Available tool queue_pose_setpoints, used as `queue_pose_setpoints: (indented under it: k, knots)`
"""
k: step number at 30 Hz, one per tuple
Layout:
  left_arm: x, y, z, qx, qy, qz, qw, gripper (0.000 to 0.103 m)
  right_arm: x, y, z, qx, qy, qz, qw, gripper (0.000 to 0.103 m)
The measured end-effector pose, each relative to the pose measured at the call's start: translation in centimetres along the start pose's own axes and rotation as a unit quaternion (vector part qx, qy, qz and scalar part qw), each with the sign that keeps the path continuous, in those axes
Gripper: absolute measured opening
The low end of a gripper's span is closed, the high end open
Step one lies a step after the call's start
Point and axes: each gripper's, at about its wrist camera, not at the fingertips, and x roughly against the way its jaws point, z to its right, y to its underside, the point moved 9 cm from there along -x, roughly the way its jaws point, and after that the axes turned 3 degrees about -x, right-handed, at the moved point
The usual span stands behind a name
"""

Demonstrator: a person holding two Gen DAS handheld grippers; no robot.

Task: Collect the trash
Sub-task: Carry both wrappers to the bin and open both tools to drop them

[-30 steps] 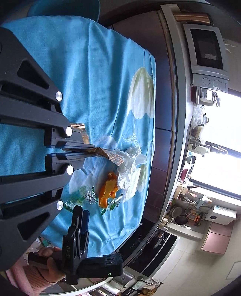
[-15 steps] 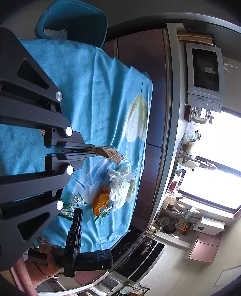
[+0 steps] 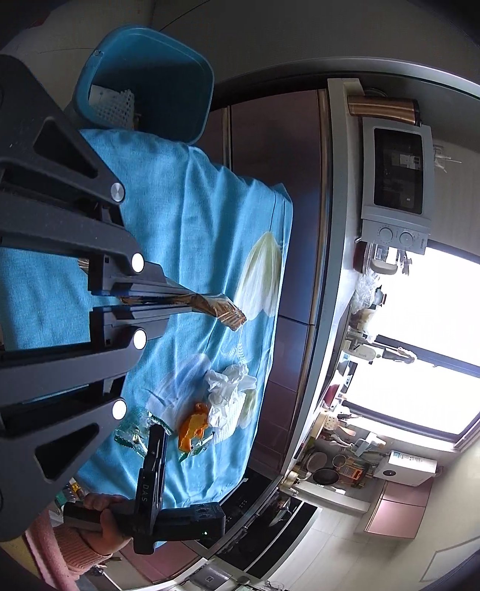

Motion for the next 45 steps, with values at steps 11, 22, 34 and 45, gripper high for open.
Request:
queue_pose_setpoints:
  k: [11, 22, 34, 45]
  knots:
    - [4.1, -1.0, -6.7, 0.017, -0.082, 0.026, 0.9962, 0.003, -2.4, -3.3, -9.5, 0.070, -0.092, 0.000, 0.993, 0.022]
    - [6.4, -0.1, -16.2, 0.047, -0.176, 0.013, 0.9832, 0.003, -8.8, -4.8, -21.6, 0.159, -0.170, -0.041, 0.972, 0.022]
    - [3.4, 2.7, -21.7, 0.066, -0.218, -0.031, 0.9732, 0.003, -15.7, -5.3, -28.0, 0.180, -0.179, -0.086, 0.963, 0.022]
    - [-0.5, 4.7, -24.6, 0.082, -0.230, -0.072, 0.9670, 0.003, -21.7, -5.2, -30.4, 0.187, -0.148, -0.122, 0.964, 0.023]
